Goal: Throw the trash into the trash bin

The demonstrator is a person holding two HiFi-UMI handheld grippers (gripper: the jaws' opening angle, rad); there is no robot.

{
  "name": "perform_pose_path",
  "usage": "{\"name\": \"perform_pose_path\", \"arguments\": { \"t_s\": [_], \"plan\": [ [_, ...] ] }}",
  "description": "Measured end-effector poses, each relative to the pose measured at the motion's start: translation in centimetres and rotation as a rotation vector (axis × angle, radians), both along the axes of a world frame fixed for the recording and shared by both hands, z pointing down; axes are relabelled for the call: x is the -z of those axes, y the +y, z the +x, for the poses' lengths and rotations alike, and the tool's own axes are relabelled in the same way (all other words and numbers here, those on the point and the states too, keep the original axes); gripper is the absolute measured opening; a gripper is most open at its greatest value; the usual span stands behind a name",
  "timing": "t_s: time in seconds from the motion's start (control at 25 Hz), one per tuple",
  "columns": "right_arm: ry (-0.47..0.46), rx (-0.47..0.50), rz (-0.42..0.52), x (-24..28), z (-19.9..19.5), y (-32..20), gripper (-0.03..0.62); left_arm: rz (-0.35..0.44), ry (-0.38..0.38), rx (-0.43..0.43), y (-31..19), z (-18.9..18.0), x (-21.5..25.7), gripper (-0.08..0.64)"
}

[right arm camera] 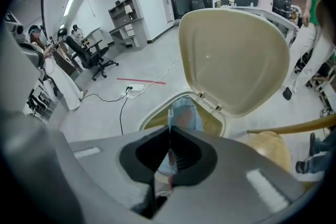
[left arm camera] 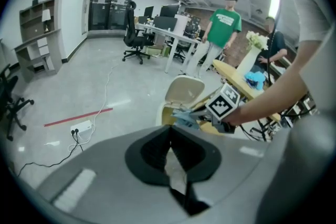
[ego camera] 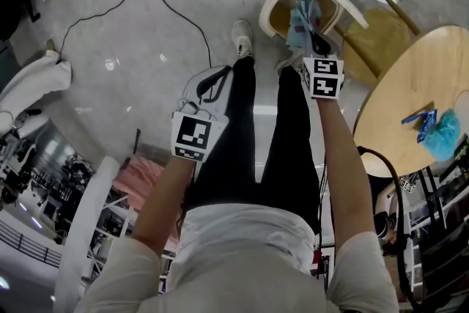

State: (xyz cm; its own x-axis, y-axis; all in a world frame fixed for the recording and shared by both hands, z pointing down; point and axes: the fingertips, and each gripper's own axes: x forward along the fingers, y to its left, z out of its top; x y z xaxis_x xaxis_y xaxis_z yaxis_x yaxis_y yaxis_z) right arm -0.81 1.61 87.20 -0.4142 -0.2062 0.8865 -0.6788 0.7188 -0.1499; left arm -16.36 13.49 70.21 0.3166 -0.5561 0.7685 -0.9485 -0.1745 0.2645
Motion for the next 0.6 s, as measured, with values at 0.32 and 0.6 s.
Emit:
{"name": "perform_pose_path", "arguments": {
  "t_s": [0.32, 0.6],
  "plan": [
    [0.007, -0.025, -0.006, -1.6, 0.3, 0.2, 0.079, -0.022, 0.017, -0.005, 0.7, 0.9, -1.6, 0.005],
    [0.002, -0.018, -0.018, -0.9, 0.8, 0.9, 0.13, -0.011, 0.012, -0.013, 0.1, 1.2, -1.1, 0.005]
  ]
}}
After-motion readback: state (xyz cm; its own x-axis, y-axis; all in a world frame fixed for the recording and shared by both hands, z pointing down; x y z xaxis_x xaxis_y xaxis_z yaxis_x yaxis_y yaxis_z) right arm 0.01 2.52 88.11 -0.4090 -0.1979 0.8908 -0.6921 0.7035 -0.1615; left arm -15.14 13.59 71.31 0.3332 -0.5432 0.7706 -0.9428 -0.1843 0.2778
